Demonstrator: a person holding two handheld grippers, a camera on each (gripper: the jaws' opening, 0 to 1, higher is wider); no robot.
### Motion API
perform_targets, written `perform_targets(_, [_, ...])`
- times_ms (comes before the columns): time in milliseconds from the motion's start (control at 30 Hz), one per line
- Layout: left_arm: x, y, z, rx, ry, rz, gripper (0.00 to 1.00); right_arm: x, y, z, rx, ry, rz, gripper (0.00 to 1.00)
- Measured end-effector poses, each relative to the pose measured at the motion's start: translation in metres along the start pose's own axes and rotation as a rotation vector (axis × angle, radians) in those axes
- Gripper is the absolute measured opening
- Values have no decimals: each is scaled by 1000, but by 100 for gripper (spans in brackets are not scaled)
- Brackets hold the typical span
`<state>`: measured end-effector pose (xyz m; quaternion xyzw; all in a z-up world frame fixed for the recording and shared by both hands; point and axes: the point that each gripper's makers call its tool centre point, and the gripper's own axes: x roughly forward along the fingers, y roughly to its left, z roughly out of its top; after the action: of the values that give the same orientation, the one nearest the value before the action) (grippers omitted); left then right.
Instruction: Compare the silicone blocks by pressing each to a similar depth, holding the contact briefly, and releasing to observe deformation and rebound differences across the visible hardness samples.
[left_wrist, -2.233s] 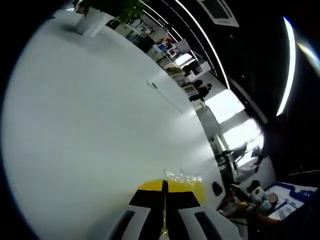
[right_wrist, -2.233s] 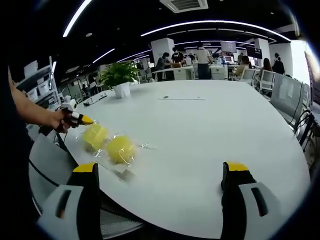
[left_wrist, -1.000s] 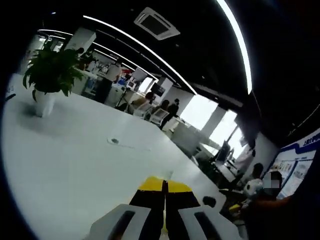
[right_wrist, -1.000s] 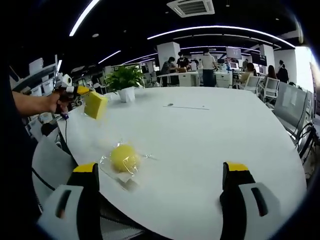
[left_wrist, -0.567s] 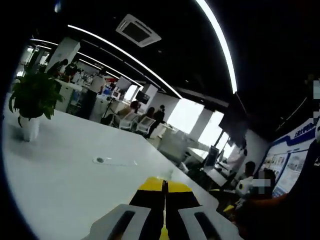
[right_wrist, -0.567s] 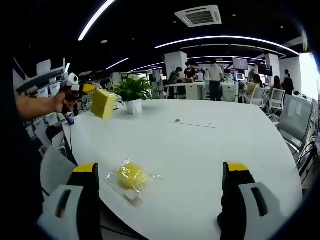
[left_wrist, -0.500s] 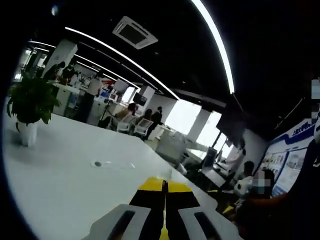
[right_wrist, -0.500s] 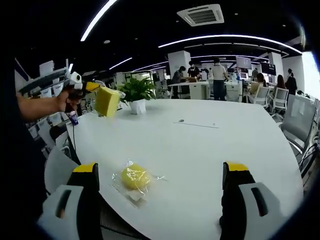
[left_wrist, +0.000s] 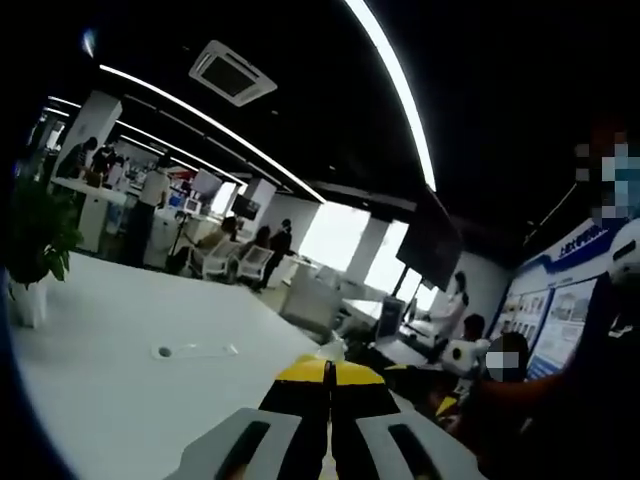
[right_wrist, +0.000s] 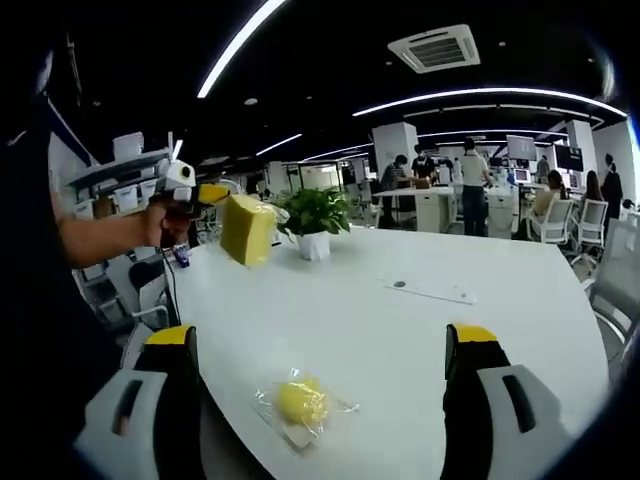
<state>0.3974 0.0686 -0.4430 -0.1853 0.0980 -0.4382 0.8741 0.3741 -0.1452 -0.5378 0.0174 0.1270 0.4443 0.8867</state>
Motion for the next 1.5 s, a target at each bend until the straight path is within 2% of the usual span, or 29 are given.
perform_targets(233, [3,-27,7,-5,-20,-84,0,17,19,18,-6,-29,85,96])
perform_targets(433, [3,-48,10,-32,-33,-138,0,31,36,27,24,-59,168,96])
perform_targets(533, [3,-59,12,-46,-42,-166,0,38,46,37,33,-89,203,96])
perform_targets(633, [4,-71,12,-48,-48,-194,0,41,57,46,21,-122,260,85])
perform_targets(733, [7,-84,8,-62,-45,-229,0,48,63,49,18,-119,278,89])
perform_targets(833, [9,-94,6,-64,-40,-249,0,53,72,53,7,-108,321,85])
perform_targets(967, [9,-108,7,-83,-43,-295,0,53,85,62,11,-134,385,81])
perform_targets(1067, [10,-114,8,-81,-45,-306,0,51,94,64,23,-142,415,78])
perform_targets(1167, [10,-120,10,-89,-52,-326,0,49,105,65,21,-148,459,68])
perform_targets(1233, [9,-122,11,-99,-58,-335,0,46,113,67,39,-157,508,56])
perform_targets(1300, [9,-123,12,-101,-64,-340,0,43,115,68,52,-159,519,48])
perform_targets(1500, [8,-129,10,-112,-66,-359,0,41,128,77,63,-179,544,49])
